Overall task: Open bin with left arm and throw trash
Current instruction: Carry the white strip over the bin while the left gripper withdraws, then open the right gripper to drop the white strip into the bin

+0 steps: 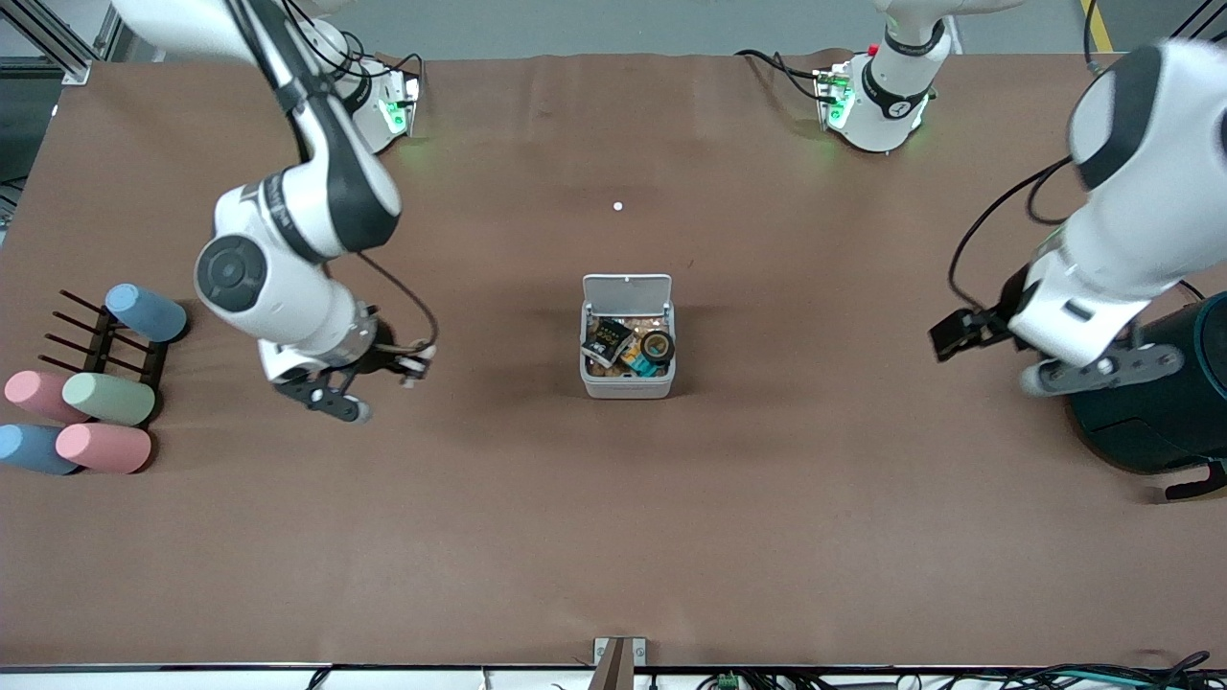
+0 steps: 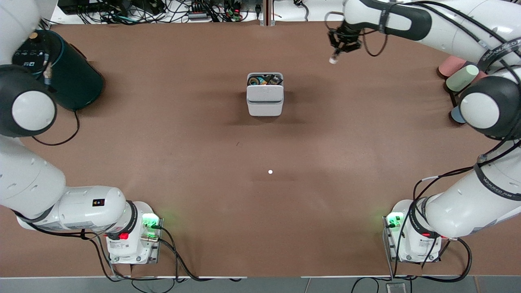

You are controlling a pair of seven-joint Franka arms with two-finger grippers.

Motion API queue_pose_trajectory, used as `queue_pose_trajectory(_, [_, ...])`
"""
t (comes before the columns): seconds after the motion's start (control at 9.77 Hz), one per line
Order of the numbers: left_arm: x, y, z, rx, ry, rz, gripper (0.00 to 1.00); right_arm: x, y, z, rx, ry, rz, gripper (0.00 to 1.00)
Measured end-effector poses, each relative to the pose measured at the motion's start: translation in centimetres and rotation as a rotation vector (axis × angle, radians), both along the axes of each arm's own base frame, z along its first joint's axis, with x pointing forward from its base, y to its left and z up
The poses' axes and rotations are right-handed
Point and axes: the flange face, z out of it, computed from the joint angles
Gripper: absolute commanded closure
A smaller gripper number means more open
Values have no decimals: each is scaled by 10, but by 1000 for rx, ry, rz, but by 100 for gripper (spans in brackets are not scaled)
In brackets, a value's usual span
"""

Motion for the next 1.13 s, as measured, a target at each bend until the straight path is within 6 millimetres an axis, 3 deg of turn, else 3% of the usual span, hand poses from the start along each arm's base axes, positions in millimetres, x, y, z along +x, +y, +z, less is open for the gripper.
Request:
queue_pose_trajectory(0.2, [-32,21,43,2,5,11,0,-6,70,-4,26,12,-133,99])
queue_pose_trajectory(0.41, [-42,37,50,-4,2,-13,0,-7,120,-27,71,-32,-206,99])
queue_pose_trajectory(0.61, [-39,45,47,-5,-3,-23,0,-25,168,-48,112,-71,-225,96])
queue_pose_trajectory(0.92, [-44,48,41,0,44,-18,0,-43,195,-57,112,-65,-192,96])
queue_pose_trajectory(1.13, [-44,52,41,0,48,-12,0,-56,209,-61,104,-53,-164,87])
